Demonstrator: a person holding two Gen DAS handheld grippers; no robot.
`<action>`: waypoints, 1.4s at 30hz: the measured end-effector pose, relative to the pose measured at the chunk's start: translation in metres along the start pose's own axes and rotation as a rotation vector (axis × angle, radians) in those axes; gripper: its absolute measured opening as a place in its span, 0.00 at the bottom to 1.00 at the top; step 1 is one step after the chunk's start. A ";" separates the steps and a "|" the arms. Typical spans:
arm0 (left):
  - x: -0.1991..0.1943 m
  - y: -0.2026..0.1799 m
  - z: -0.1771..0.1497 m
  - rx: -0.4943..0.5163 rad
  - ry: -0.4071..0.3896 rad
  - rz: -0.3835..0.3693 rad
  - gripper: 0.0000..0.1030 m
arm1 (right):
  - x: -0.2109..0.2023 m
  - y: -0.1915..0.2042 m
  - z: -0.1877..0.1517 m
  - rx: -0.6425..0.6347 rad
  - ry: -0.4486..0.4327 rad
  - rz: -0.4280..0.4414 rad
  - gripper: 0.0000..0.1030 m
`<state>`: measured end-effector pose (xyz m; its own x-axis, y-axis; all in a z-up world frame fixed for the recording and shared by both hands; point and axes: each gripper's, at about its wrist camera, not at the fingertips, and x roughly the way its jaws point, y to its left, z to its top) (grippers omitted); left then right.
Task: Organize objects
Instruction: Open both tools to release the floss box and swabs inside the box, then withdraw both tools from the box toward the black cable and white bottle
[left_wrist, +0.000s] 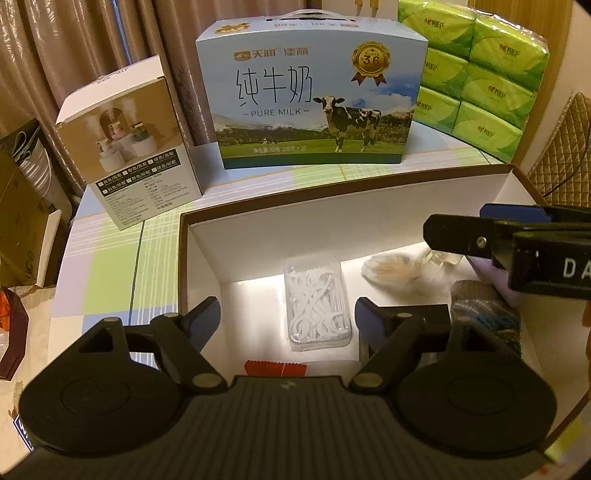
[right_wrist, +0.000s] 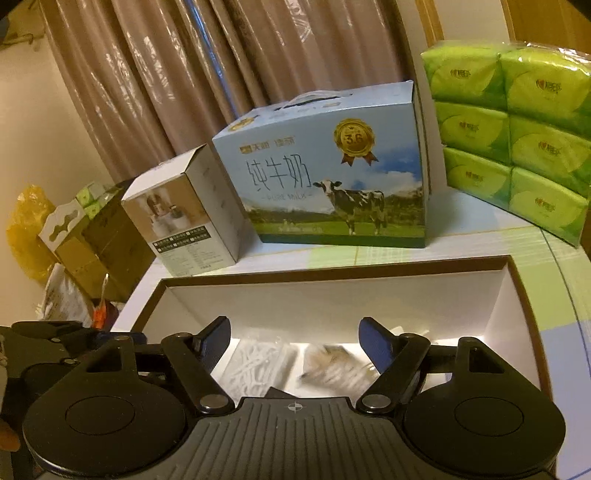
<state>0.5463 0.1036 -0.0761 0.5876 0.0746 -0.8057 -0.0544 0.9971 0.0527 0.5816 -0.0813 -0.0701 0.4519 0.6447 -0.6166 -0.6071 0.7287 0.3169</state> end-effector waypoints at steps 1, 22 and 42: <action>-0.002 0.000 -0.001 -0.002 -0.002 -0.002 0.78 | -0.002 -0.001 0.000 0.000 0.000 0.002 0.72; -0.047 -0.004 -0.023 -0.038 -0.024 -0.044 0.92 | -0.061 -0.019 -0.036 0.057 0.029 -0.075 0.94; -0.118 -0.010 -0.066 -0.139 -0.041 -0.075 0.97 | -0.136 0.004 -0.075 0.051 -0.013 -0.083 0.98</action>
<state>0.4237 0.0835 -0.0205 0.6266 0.0034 -0.7793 -0.1186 0.9888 -0.0910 0.4687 -0.1839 -0.0391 0.5080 0.5844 -0.6328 -0.5333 0.7903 0.3016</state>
